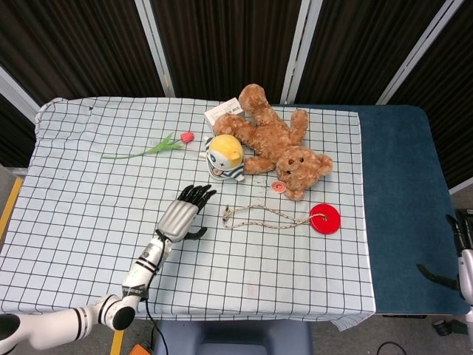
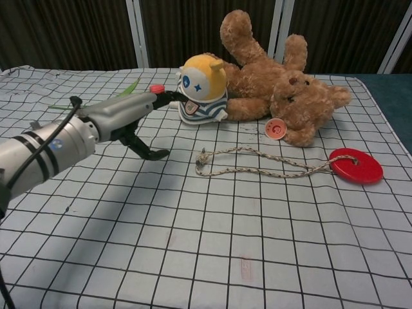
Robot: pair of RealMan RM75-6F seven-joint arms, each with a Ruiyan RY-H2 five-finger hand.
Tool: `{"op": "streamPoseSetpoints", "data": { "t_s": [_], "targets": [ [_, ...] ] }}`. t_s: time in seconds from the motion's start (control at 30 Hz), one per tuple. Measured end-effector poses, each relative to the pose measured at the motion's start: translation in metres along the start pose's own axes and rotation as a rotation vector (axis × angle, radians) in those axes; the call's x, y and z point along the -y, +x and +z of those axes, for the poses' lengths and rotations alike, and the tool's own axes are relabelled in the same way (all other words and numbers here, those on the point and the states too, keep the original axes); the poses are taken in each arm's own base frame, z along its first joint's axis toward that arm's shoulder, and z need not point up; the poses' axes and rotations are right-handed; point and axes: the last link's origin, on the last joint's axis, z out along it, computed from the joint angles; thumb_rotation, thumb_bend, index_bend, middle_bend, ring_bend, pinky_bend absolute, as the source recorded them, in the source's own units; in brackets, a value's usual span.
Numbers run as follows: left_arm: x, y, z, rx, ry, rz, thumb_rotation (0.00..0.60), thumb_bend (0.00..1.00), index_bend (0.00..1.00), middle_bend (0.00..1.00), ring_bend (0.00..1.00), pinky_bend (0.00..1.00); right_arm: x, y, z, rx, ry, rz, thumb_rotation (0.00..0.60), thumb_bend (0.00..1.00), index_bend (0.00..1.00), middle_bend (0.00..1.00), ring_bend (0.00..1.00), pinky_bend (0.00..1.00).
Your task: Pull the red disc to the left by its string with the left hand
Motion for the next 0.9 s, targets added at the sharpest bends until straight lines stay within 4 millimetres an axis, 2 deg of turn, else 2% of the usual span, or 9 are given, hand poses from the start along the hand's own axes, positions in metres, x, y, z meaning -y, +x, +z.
{"op": "streamPoseSetpoints", "data": {
  "t_s": [0.17, 0.47, 0.67, 0.9],
  "targets": [
    [-0.010, -0.011, 0.026, 0.021, 0.011, -0.010, 0.600, 0.33, 0.02, 0.03, 0.00, 0.00, -0.003, -0.001, 0.001, 0.003, -0.008, 0.007, 0.600, 0.03, 0.00, 0.00, 0.00, 0.00],
    [-0.029, -0.027, 0.059, 0.055, 0.021, -0.035, 0.600, 0.33, 0.04, 0.04, 0.00, 0.00, -0.006, 0.000, 0.002, 0.002, -0.016, 0.010, 0.600, 0.03, 0.00, 0.00, 0.00, 0.00],
    [-0.052, -0.032, 0.071, 0.062, -0.003, -0.088, 0.600, 0.33, 0.07, 0.06, 0.00, 0.00, -0.010, 0.000, 0.003, 0.005, -0.029, 0.009, 0.600, 0.03, 0.00, 0.00, 0.00, 0.00],
    [-0.054, -0.041, 0.081, 0.075, 0.012, -0.063, 0.600, 0.33, 0.11, 0.06, 0.00, 0.00, -0.013, 0.001, 0.002, 0.002, -0.036, 0.011, 0.600, 0.03, 0.00, 0.00, 0.00, 0.00]
  ]
}}
